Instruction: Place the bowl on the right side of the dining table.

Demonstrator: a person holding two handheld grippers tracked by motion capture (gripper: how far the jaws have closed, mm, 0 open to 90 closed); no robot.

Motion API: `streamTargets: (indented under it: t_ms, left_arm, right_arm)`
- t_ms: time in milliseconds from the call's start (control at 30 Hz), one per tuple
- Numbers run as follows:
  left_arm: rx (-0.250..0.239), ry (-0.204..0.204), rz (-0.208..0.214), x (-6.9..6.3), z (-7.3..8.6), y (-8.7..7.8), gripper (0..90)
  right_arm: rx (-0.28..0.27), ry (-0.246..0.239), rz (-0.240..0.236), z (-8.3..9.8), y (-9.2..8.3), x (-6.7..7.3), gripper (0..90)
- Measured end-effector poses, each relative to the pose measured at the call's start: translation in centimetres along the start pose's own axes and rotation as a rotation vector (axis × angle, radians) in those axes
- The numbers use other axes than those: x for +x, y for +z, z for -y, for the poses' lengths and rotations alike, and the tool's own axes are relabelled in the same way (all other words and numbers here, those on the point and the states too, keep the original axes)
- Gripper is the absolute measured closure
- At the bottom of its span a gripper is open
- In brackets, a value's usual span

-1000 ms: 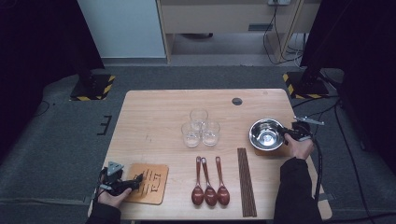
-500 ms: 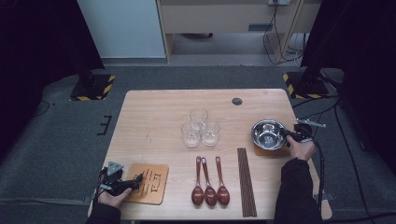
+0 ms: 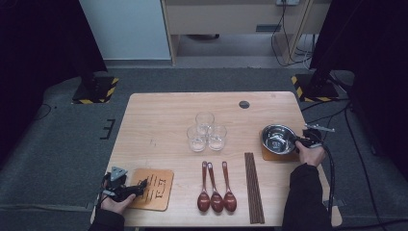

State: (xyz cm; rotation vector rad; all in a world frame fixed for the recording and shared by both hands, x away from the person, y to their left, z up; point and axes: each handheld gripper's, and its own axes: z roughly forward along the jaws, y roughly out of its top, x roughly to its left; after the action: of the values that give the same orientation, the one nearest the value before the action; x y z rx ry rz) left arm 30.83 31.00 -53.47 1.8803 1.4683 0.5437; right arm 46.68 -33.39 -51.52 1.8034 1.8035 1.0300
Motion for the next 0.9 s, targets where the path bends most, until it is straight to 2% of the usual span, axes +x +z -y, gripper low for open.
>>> streamTargets:
  t_ms: [100,433,633,800,900]
  left_arm:
    - [0.000,0.000,0.000,0.0,0.0,0.0,4.6]
    - [0.000,0.000,0.001,0.0,0.0,0.0,4.6]
    - [-0.005,0.001,0.011,0.0,0.0,-0.1,6.6]
    - [-0.034,0.003,0.022,0.0,-0.2,-0.7,10.2]
    - [-0.060,-0.009,0.049,0.0,-0.4,-1.1,12.0]
  right_arm:
    - [-0.003,0.001,0.002,0.0,0.0,0.0,75.3]
    - [-0.026,-0.002,-0.013,-0.2,-0.6,0.0,58.7]
    - [-0.061,-0.011,-0.016,-0.5,-1.3,0.2,50.2]
    - [-0.095,-0.016,-0.013,-0.7,-2.3,0.5,43.8]
    - [-0.113,-0.012,-0.026,-0.8,-2.9,0.8,42.1]
